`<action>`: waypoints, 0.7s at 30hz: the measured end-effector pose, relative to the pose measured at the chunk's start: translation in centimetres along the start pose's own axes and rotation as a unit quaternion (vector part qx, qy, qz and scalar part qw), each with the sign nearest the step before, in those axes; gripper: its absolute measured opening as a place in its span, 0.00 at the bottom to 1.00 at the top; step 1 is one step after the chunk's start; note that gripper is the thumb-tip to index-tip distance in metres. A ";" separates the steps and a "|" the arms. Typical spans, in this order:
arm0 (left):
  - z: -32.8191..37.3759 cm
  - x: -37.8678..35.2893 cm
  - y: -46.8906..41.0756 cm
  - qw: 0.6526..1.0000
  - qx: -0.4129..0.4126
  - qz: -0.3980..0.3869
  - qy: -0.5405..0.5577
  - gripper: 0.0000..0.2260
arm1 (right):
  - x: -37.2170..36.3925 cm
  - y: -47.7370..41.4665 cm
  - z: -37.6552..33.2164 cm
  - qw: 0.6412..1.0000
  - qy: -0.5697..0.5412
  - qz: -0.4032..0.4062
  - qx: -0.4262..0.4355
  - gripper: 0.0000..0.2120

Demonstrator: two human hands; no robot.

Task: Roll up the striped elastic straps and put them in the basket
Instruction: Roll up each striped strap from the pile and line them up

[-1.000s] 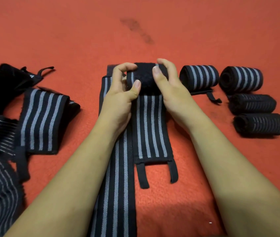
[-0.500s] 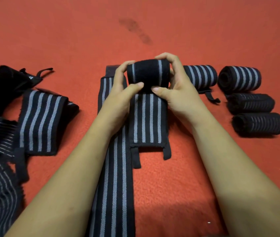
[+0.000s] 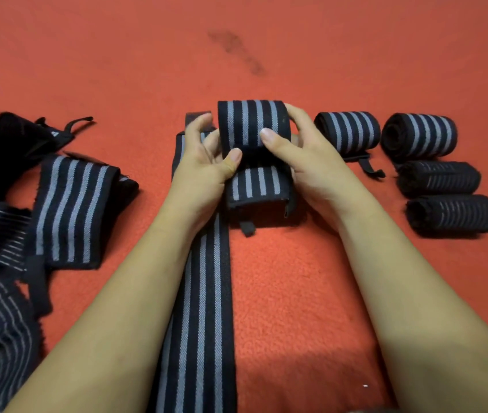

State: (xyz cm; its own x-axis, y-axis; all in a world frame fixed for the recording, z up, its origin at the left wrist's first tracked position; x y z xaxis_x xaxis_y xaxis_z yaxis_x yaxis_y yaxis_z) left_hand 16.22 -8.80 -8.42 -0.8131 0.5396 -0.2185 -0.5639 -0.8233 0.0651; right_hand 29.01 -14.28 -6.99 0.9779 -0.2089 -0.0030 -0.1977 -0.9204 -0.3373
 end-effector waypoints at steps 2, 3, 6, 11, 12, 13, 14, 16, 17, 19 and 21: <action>-0.2 0.1 -0.2 0.997 0.001 -0.003 -0.081 0.25 | 0.5 -0.1 0.1 1.000 0.004 -0.004 0.009 0.33; -0.3 0.1 -0.3 0.994 0.005 -0.010 -0.107 0.25 | 0.7 -0.2 0.1 1.000 0.005 -0.006 0.015 0.34; -0.7 -0.4 -0.3 0.996 0.056 -0.047 -0.051 0.27 | 1.2 0.1 -0.2 0.999 0.018 -0.015 0.040 0.32; 0.0 -1.2 0.0 0.994 0.053 -0.073 0.061 0.17 | 0.4 0.7 -1.1 0.994 0.060 -0.036 0.078 0.30; 0.0 -1.1 0.1 0.995 0.048 -0.066 0.061 0.13 | 0.3 0.8 -1.0 0.995 0.063 -0.036 0.075 0.30; -0.1 -1.0 0.3 0.995 0.045 -0.063 0.057 0.10 | 0.2 1.1 -0.9 0.995 0.066 -0.035 0.068 0.30; -0.4 -1.1 0.5 0.996 0.044 -0.065 0.050 0.08 | 0.2 1.4 -0.7 0.995 0.069 -0.035 0.060 0.29; -0.9 -1.2 1.0 0.994 0.054 -0.082 0.053 0.09 | 0.4 2.1 -0.8 0.995 0.083 -0.036 0.036 0.28; -1.1 -1.2 1.4 0.993 0.057 -0.093 0.055 0.11 | 0.5 2.5 -0.9 0.996 0.084 -0.036 0.019 0.28; -1.3 -1.4 2.2 0.993 0.060 -0.103 0.018 0.14 | 0.8 3.5 -1.1 0.998 0.066 -0.024 -0.004 0.26; -1.3 -2.0 3.0 0.992 0.054 -0.109 -0.042 0.17 | 1.6 4.6 -1.6 0.997 0.072 0.003 -0.007 0.24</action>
State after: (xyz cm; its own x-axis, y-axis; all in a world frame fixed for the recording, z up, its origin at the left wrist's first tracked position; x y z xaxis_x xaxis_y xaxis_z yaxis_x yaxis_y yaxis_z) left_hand 16.39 -12.58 -9.06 -0.6764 0.7196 -0.1570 -0.7364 -0.6637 0.1310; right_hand 29.56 -19.41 -7.05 0.9571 -0.2589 0.1302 -0.2057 -0.9234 -0.3242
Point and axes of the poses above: each hand's wrist, its own y-axis away from the middle knuckle, its own x-axis out of the back of the hand, z = x × y, the point moved 8 cm from there along -y, towards the middle knuckle, and after that the axes turned 14 degrees about x, right-handed, at the moved point
